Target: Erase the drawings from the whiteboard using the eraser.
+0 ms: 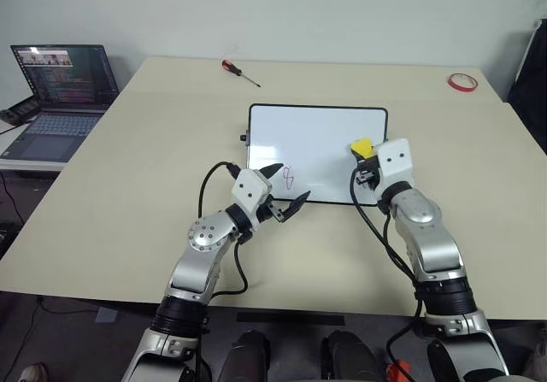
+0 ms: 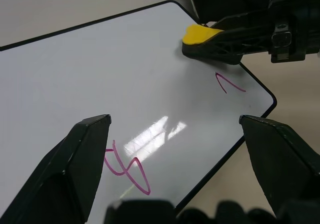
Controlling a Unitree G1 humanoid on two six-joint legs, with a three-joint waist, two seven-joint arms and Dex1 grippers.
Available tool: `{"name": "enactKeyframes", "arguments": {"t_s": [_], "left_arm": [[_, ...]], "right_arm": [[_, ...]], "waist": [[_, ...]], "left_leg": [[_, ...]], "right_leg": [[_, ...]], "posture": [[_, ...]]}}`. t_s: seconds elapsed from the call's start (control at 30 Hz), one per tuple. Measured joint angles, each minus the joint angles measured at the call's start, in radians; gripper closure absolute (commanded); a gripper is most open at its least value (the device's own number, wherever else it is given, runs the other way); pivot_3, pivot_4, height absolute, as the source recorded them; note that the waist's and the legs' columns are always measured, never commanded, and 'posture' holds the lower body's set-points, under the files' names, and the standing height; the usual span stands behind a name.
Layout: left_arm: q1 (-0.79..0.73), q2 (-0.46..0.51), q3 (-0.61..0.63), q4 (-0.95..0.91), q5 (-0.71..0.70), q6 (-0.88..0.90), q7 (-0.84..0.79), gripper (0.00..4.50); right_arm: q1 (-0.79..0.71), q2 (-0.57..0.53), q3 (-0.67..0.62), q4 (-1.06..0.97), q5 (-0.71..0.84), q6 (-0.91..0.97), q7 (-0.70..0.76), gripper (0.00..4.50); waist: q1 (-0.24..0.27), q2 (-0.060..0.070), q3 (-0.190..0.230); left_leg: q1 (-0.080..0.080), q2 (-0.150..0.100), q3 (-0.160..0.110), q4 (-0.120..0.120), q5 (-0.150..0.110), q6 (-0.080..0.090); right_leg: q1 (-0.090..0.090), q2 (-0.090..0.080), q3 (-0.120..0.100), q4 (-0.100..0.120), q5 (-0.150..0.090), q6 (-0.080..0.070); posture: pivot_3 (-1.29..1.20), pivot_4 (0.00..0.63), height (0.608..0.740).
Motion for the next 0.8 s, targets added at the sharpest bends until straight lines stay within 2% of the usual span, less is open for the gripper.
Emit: {"name": "enactKeyframes", "arguments": {"t_s": [0.2,0.4,0.6,0.8], "left_arm": [[0.038,0.004,-0.004,-0.005,-0.001,0.001,-0.020,0.00],[0.093,0.024,0.003,-0.042,-0.023,0.004,-0.033,0.00],[0.134,0.042,0.011,-0.076,-0.038,0.010,-0.034,0.00],[0.137,0.055,0.018,-0.083,-0.038,0.021,-0.020,0.00]], "right_arm": [[0.186,-0.071,-0.085,-0.290,0.066,0.059,0.060,3.33],[0.491,-0.065,-0.102,-0.527,0.094,0.065,0.075,3.33],[0.672,-0.040,-0.127,-0.603,0.080,0.010,0.037,3.33],[0.719,-0.035,-0.158,-0.607,0.087,-0.030,0.033,3.33]], "waist": [[-0.003,0.000,0.000],[-0.002,0.000,0.000],[-0.001,0.000,0.000],[-0.001,0.000,0.000]], "left_leg": [[-0.001,0.001,0.000,-0.003,0.000,0.000],[-0.001,0.001,0.000,-0.004,0.000,0.000],[0.000,0.001,0.000,-0.003,0.000,0.000],[0.000,0.001,0.000,-0.003,0.000,0.000]], "right_leg": [[0.000,0.000,0.000,-0.005,0.000,0.000],[0.000,0.000,0.001,-0.006,0.000,0.000],[0.001,0.000,0.000,-0.006,0.000,0.001],[0.001,0.000,0.000,-0.006,0.000,0.001]], "posture": [[0.00,0.150,0.740],[0.00,0.150,0.740],[0.00,0.150,0.740],[0.00,0.150,0.740]]}}
